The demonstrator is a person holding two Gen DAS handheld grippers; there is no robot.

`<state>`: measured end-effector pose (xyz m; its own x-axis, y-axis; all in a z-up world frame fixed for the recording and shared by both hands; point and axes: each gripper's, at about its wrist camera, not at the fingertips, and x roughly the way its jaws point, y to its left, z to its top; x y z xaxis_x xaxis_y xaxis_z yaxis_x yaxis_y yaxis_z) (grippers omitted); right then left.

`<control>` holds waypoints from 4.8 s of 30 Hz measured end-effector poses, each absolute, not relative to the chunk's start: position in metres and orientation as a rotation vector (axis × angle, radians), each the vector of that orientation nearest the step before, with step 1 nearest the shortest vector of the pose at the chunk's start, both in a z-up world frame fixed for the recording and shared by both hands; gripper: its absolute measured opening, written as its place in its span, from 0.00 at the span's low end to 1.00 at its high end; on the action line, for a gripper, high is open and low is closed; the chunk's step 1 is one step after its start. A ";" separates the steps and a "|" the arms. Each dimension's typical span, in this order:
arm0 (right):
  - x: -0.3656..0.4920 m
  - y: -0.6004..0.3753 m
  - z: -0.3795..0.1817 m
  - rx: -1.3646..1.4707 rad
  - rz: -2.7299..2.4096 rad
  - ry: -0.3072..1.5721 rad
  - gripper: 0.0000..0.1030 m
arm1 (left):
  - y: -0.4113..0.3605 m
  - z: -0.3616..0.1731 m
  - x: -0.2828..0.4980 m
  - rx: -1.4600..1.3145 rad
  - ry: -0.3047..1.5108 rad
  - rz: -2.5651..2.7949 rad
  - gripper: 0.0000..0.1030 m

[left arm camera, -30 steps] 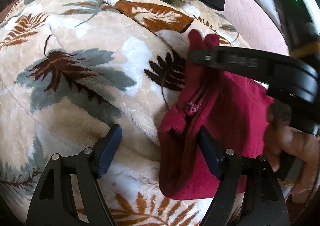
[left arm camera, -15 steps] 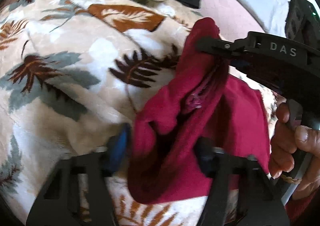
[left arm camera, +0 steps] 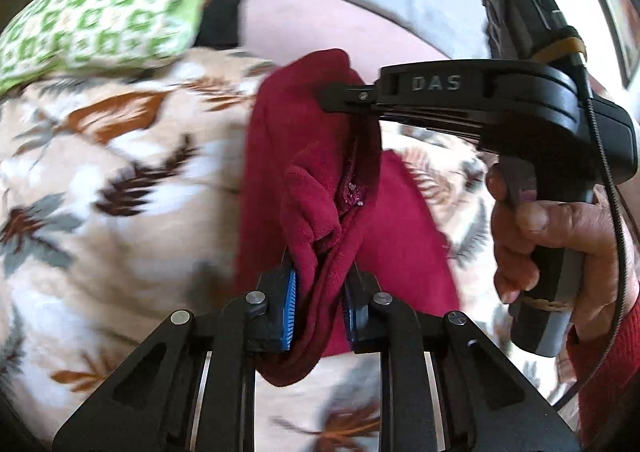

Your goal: Fold small clothes

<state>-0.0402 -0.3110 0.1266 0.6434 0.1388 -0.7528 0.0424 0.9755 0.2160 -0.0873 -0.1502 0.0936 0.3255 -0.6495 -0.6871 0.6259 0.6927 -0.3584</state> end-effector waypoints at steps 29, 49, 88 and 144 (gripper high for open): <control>-0.206 -0.434 0.052 0.660 -0.081 0.879 0.58 | -0.201 0.070 -0.101 0.192 0.920 -0.826 0.50; -0.213 -0.411 0.014 0.519 -0.190 0.958 0.18 | -0.213 0.032 -0.120 0.273 0.986 -0.751 0.50; -0.191 -0.429 0.047 0.510 -0.271 0.776 0.45 | -0.234 0.021 -0.095 0.221 0.943 -0.690 0.57; -0.165 -0.454 0.011 0.618 -0.107 0.778 0.44 | -0.248 0.010 -0.036 -0.025 1.106 -0.905 0.45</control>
<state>-0.1645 -0.4540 0.0108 0.7163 0.1306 -0.6854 0.3115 0.8191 0.4817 -0.0364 -0.2480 0.0102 0.1412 -0.6386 -0.7565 0.6153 0.6552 -0.4383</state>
